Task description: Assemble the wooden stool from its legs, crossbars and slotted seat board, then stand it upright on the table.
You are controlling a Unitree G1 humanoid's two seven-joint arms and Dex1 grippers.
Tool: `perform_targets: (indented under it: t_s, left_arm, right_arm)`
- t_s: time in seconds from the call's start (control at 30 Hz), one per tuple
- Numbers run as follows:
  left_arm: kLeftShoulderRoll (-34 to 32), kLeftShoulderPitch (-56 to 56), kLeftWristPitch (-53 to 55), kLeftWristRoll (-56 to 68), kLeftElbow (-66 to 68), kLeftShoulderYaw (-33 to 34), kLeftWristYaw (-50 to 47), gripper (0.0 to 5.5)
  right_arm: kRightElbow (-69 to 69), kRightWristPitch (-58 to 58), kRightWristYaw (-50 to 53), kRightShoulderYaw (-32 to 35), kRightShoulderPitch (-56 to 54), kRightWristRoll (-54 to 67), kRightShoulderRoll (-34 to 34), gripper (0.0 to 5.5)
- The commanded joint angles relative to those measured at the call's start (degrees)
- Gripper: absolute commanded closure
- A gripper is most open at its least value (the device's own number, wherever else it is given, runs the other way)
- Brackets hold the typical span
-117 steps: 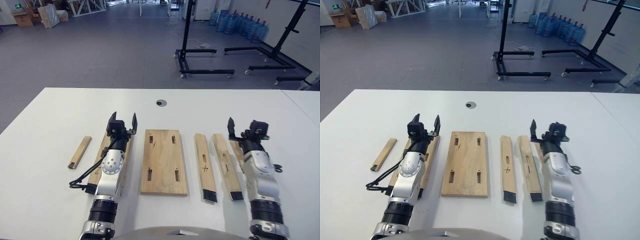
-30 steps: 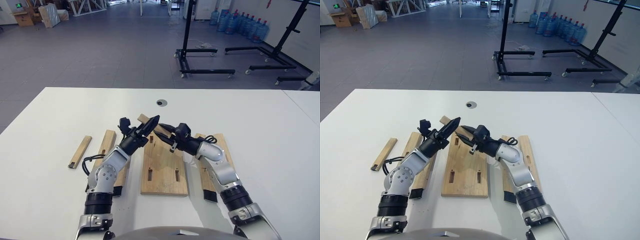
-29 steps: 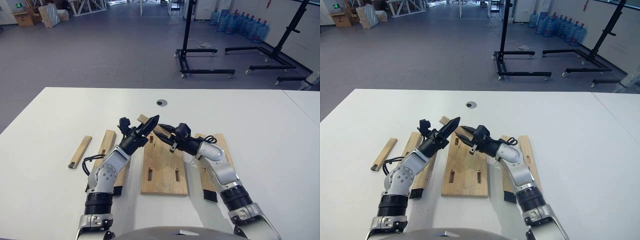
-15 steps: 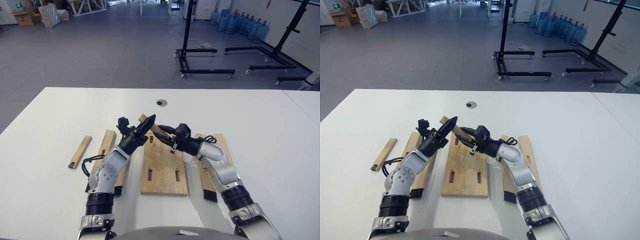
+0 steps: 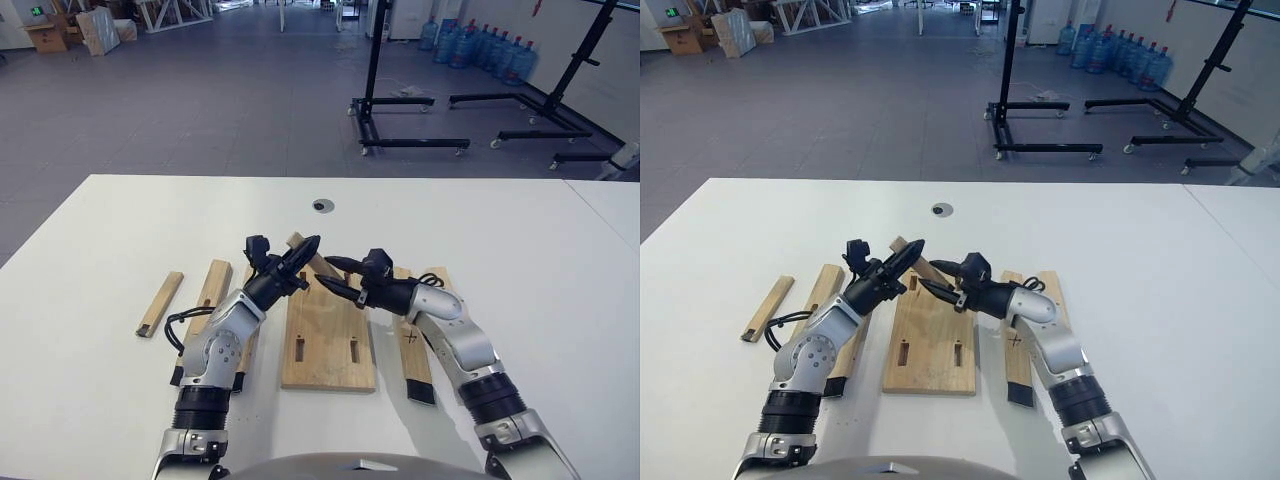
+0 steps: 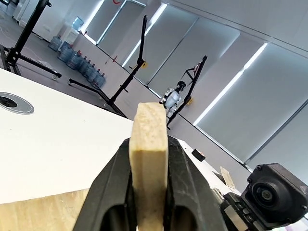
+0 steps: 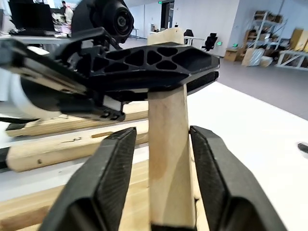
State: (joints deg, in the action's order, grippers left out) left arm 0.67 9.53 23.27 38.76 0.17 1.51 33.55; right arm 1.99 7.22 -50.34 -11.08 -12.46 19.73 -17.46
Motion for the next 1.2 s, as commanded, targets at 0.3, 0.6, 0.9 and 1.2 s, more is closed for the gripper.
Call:
perform_targets:
  t_s: [0.3, 0.6, 0.9, 1.2]
  left_arm:
    - [-13.6, -1.5, -2.5, -6.5, -11.5, 6.8, -2.2, 5.12]
    - [-14.0, -12.3, -8.8, -17.8, -16.9, 10.7, -14.4, 5.12]
    - [-15.2, -19.0, -9.4, -19.8, -23.4, 12.2, -16.6, 5.12]
    - [-14.9, -24.7, -9.4, -20.7, -24.4, 10.8, -16.7, 5.12]
  right_arm:
    - [-0.3, 1.6, 22.2, 17.1, -3.1, 5.1, 6.0, 2.25]
    - [0.5, -6.0, 33.6, 17.8, 1.0, -2.3, 11.5, 2.25]
    - [7.3, -12.9, 41.9, 18.3, 0.8, -9.8, 13.4, 2.25]
    - [8.4, -14.1, 42.3, 18.1, 1.5, -9.9, 13.6, 2.25]
